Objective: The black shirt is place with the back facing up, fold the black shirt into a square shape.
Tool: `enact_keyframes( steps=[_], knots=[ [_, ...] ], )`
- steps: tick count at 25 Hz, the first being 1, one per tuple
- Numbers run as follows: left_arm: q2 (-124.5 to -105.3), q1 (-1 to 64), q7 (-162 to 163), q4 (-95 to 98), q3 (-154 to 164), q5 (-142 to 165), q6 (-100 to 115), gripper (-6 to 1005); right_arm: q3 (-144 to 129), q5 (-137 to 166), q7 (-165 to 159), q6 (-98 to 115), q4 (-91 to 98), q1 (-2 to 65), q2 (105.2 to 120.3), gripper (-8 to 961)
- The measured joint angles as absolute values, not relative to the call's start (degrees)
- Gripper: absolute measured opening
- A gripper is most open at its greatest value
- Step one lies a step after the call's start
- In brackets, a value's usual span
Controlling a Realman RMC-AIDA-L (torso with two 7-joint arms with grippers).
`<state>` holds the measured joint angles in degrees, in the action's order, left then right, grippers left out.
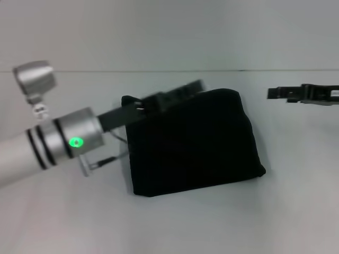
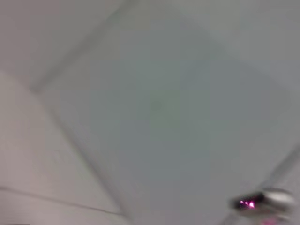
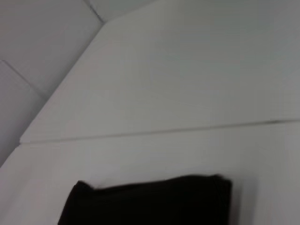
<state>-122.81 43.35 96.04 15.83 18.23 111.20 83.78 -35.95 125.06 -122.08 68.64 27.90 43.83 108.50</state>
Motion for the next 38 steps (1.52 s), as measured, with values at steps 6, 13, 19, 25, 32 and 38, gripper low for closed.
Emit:
enact_keyframes(
  steps=[6,13,19,25,32,38],
  knots=[
    [-119.75,41.55,109.84,19.28,19.6,113.06,71.11,855,-37.1,125.06,-123.13,67.93,27.19,44.83,109.82,857],
    [-119.23,43.73,119.69,19.83,22.91,118.02,58.59,952,-36.92,124.77,-123.13,66.47,27.16,44.69,110.63,856],
    [-119.44,44.84,120.3,18.54,25.63,118.06,56.22,949,-37.09,124.82,-122.92,65.3,27.16,44.35,111.06,855],
    [-119.63,45.69,122.25,18.52,29.72,118.36,55.79,949,-37.15,124.93,-122.89,65.05,27.15,44.29,111.1,857],
    [-119.83,44.84,122.34,20.14,29.64,118.59,54.59,950,-37.18,124.98,-122.84,64.93,27.2,44.0,110.92,857],
    [-119.6,43.56,122.68,21.86,29.81,119.2,53.82,950,-37.04,124.99,-123.11,64.85,27.25,43.72,110.72,857]
  ],
)
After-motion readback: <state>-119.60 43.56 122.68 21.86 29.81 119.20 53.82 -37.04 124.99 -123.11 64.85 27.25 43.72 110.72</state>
